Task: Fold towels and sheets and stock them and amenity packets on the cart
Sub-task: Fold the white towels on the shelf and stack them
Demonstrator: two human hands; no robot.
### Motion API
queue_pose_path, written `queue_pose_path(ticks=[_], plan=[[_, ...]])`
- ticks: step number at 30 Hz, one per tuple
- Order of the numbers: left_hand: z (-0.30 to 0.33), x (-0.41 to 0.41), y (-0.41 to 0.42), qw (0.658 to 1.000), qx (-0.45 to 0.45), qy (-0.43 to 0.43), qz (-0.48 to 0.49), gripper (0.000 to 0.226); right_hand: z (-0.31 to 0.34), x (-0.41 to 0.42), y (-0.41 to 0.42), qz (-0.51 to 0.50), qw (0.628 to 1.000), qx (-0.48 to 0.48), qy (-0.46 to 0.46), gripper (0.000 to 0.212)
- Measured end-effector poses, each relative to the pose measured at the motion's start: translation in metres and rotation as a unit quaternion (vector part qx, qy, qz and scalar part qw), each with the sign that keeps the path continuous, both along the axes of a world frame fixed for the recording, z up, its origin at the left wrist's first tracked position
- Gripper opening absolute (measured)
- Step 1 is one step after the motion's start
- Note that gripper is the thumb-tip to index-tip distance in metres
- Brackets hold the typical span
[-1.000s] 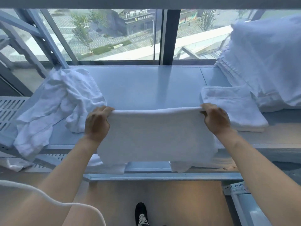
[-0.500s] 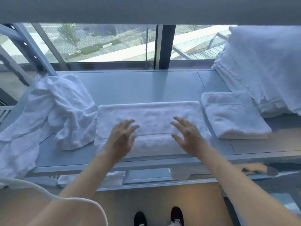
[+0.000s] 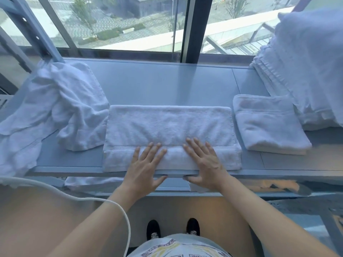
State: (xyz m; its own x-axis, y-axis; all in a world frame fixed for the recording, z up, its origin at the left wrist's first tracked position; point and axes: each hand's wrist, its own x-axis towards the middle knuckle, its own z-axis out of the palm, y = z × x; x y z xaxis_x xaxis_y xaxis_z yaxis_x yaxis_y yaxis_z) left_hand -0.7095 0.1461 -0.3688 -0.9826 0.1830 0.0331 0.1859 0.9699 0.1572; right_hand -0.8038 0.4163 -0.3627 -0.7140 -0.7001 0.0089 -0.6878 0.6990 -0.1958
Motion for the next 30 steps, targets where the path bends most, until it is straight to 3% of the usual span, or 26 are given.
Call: queue_pose_path(ticks=[4,10,15,19,22,26,30], plan=[[-0.004,0.019,0.013,0.998,0.027,0.059,0.026,0.083,-0.006,0.015,0.009,0.021,0.999,-0.001,0.027,0.102],[-0.001,0.03,0.01,0.989,0.044,0.138,0.013,0.086,0.008,0.021,0.027,0.04,0.996,-0.073,-0.032,0.073],[0.004,0.034,-0.026,0.982,0.065,0.168,0.05,0.061,0.026,0.004,0.063,-0.014,0.992,-0.124,0.018,0.077],[0.022,0.03,-0.063,0.982,0.056,0.158,0.085,0.065,0.046,-0.008,0.087,-0.073,0.991,-0.107,0.031,0.065],[0.059,-0.009,-0.077,0.985,0.041,0.137,0.099,0.059,0.07,-0.047,0.077,-0.101,0.988,-0.1,0.061,0.048],[0.124,-0.105,-0.094,0.987,0.013,0.111,0.115,0.036,0.117,-0.128,0.044,-0.142,0.983,-0.072,0.091,0.009],[0.176,-0.168,-0.108,0.986,-0.009,0.11,0.122,0.035,0.159,-0.185,0.025,-0.188,0.976,-0.058,0.097,0.011]])
